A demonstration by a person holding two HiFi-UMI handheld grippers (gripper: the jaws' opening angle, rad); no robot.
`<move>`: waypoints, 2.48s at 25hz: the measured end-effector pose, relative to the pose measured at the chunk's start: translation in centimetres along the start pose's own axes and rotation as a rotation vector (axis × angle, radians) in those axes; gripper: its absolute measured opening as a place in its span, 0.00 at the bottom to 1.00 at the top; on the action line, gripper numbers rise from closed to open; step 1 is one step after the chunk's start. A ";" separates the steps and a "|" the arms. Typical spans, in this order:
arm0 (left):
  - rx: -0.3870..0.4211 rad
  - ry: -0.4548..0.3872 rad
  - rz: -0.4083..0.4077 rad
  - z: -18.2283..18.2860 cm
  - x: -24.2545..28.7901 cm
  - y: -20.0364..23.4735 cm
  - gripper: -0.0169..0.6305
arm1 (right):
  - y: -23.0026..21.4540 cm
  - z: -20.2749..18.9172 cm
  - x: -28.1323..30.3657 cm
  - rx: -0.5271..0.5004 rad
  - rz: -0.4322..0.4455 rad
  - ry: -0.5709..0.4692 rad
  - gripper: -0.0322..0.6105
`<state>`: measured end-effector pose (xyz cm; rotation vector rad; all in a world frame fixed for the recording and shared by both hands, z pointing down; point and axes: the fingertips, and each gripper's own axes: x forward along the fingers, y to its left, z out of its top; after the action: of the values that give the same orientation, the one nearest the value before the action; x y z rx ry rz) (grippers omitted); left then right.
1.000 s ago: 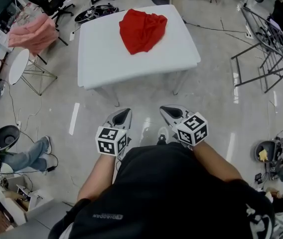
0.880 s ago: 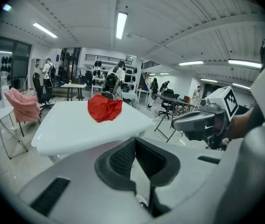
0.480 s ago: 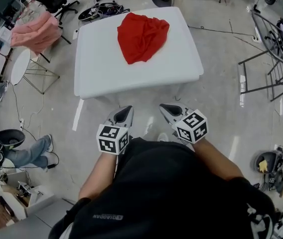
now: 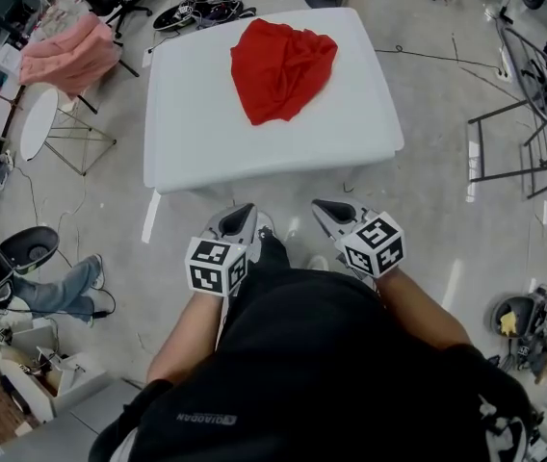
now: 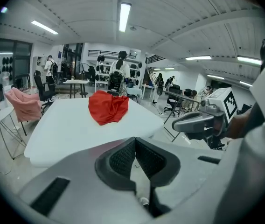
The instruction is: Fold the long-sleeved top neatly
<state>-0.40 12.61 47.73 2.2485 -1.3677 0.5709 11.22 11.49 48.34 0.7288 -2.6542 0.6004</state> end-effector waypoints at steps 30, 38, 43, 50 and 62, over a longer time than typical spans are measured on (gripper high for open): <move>0.166 0.068 -0.101 9.2 11.8 22.6 0.03 | -14.5 7.7 15.3 -0.130 -0.375 0.195 0.06; 0.080 0.069 -0.066 9.1 12.6 24.1 0.03 | -18.7 4.0 16.9 -0.335 -0.369 0.457 0.10; -0.007 0.058 0.002 8.5 12.5 24.4 0.03 | -20.2 2.6 18.3 -0.589 -0.283 0.601 0.19; -0.106 0.047 0.092 7.9 12.3 23.8 0.03 | -21.5 0.6 20.0 -0.825 -0.129 0.709 0.31; -0.152 0.047 0.181 6.6 10.7 21.8 0.03 | -21.2 -0.7 20.6 -0.941 -0.012 0.709 0.14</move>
<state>-14.69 -7.73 51.72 1.9931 -1.5471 0.5565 6.04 -13.11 63.84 0.1782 -1.9111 -0.3618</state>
